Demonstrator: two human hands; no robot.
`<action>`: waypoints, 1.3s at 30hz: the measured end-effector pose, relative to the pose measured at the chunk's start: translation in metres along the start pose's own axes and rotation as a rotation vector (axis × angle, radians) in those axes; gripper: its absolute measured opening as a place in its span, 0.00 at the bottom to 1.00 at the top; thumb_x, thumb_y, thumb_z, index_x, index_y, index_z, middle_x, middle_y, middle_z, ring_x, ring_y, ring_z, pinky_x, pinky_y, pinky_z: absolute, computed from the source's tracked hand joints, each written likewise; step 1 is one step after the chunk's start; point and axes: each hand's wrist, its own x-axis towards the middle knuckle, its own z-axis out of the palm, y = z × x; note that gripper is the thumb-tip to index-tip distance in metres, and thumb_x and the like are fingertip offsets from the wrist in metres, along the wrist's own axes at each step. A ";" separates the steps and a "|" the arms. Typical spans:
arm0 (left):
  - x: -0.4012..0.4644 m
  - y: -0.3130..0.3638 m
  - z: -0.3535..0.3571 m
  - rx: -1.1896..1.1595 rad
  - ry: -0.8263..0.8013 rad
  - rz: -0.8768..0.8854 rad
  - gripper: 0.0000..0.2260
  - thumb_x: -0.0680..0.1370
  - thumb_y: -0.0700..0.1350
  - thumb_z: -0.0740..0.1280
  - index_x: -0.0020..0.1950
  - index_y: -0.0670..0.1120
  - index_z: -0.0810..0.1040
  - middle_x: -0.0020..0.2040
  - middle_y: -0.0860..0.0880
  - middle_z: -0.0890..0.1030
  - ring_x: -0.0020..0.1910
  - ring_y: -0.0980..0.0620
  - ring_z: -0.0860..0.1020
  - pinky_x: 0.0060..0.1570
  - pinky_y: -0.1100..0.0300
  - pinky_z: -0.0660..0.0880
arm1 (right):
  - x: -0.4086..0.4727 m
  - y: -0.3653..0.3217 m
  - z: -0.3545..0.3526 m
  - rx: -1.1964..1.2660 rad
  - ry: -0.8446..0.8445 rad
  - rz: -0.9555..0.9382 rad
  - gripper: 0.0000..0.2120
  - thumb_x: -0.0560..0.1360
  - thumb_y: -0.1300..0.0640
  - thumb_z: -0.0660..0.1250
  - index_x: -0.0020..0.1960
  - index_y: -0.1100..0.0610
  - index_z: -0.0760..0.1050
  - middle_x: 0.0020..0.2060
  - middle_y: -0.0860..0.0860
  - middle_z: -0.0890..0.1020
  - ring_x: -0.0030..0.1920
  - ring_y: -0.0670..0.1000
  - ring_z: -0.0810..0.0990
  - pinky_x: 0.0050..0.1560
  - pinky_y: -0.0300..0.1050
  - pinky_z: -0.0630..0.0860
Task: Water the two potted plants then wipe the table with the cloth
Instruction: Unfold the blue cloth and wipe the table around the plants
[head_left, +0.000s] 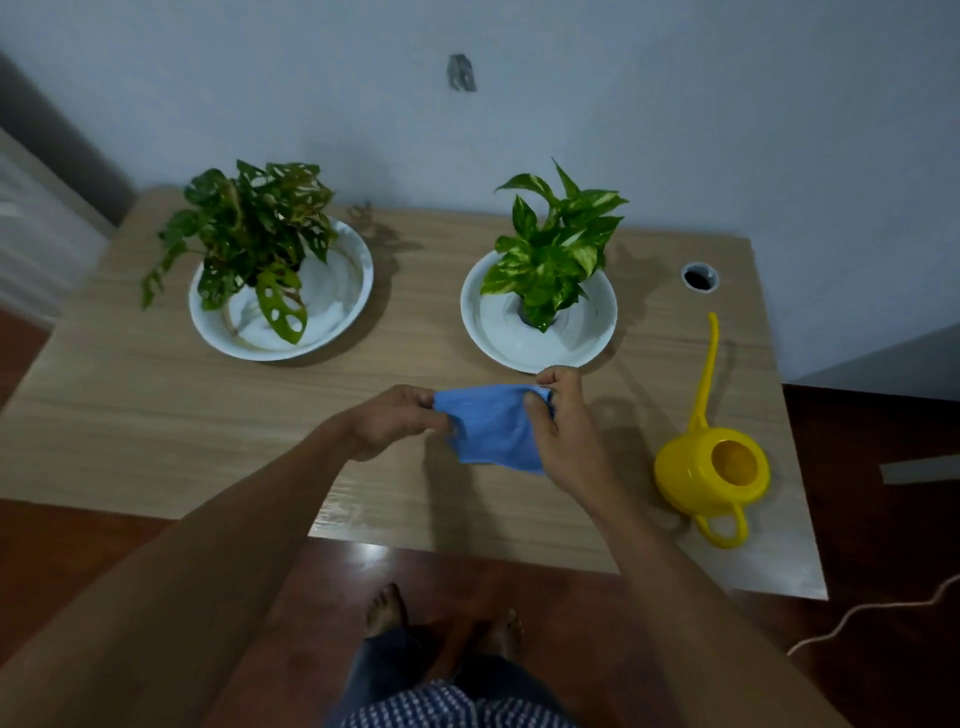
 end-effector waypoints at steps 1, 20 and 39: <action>-0.006 -0.001 -0.011 -0.053 0.002 -0.021 0.13 0.66 0.44 0.79 0.48 0.42 0.84 0.47 0.41 0.80 0.50 0.45 0.76 0.58 0.51 0.71 | 0.005 -0.005 0.009 0.009 -0.002 0.023 0.04 0.84 0.53 0.61 0.58 0.52 0.69 0.41 0.44 0.76 0.41 0.42 0.77 0.42 0.39 0.73; 0.019 -0.065 -0.115 0.231 0.547 0.187 0.08 0.84 0.52 0.65 0.59 0.50 0.79 0.45 0.48 0.82 0.45 0.48 0.81 0.42 0.57 0.73 | 0.076 -0.014 0.177 -0.139 0.303 0.273 0.15 0.81 0.54 0.66 0.65 0.57 0.68 0.53 0.60 0.81 0.54 0.59 0.80 0.54 0.51 0.75; 0.006 -0.166 -0.138 1.030 0.583 0.412 0.30 0.84 0.56 0.56 0.83 0.44 0.59 0.84 0.45 0.58 0.84 0.48 0.52 0.82 0.45 0.52 | 0.163 0.006 0.259 -0.944 0.044 0.148 0.35 0.83 0.35 0.42 0.85 0.53 0.46 0.84 0.55 0.49 0.84 0.57 0.46 0.80 0.65 0.44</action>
